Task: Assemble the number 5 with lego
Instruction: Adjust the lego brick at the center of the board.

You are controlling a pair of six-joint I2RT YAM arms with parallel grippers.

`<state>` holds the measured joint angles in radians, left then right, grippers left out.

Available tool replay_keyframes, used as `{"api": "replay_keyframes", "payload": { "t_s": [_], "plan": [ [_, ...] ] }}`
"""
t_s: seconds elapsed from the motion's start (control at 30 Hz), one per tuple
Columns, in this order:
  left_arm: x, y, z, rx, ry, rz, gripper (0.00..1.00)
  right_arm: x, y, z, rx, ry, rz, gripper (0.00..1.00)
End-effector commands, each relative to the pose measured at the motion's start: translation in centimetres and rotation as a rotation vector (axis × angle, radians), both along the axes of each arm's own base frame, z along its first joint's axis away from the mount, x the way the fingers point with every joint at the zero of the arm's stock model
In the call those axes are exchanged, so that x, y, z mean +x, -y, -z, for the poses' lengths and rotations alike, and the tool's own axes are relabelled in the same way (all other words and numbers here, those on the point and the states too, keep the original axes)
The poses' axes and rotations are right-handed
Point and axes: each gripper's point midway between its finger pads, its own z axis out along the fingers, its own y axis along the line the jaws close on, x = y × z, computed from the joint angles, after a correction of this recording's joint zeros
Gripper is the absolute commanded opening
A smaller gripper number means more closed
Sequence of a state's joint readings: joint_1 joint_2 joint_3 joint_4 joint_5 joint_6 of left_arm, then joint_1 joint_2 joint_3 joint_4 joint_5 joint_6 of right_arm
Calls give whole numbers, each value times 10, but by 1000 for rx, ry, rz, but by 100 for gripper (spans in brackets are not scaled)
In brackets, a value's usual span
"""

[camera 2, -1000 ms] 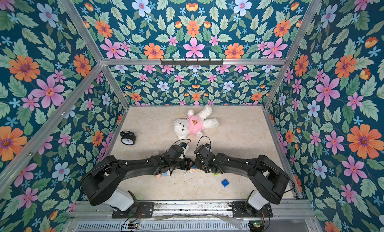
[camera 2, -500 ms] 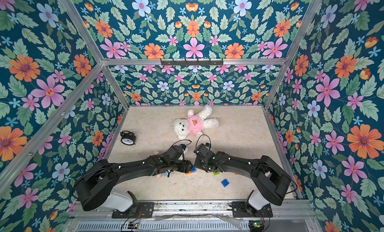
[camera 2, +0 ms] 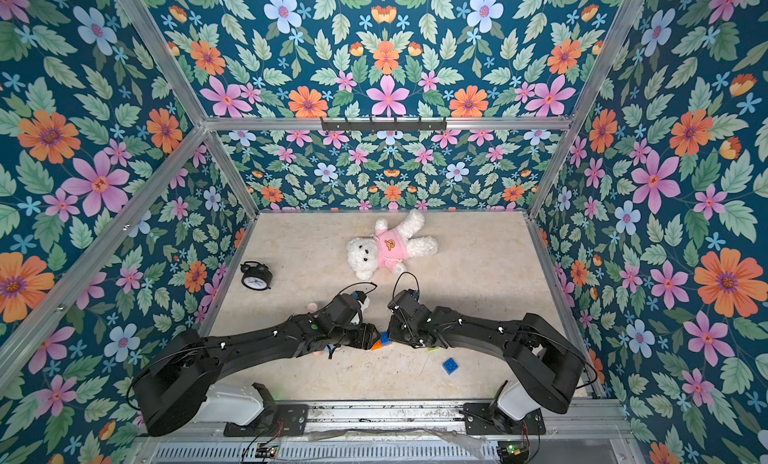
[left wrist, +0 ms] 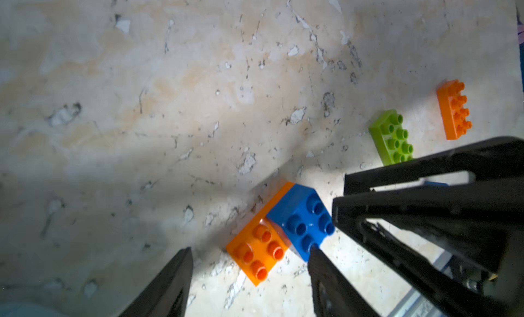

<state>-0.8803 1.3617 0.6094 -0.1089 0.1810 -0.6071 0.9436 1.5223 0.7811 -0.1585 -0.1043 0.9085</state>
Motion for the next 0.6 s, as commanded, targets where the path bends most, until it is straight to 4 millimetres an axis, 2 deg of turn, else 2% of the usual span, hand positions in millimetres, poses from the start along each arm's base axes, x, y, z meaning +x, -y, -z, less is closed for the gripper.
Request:
{"api": "replay_keyframes", "payload": {
  "t_s": [0.0,0.33,0.57],
  "plan": [
    [-1,1,-5,-47,-7,-33,69,1,-12,-7,39,23,-39,40],
    [-2,11,3,-38,-39,-12,77,1,2,12,-59,3,-27,37],
    [-7,16,11,-41,-75,1,64,-5,10,20,-59,-16,5,36]
  ]
}}
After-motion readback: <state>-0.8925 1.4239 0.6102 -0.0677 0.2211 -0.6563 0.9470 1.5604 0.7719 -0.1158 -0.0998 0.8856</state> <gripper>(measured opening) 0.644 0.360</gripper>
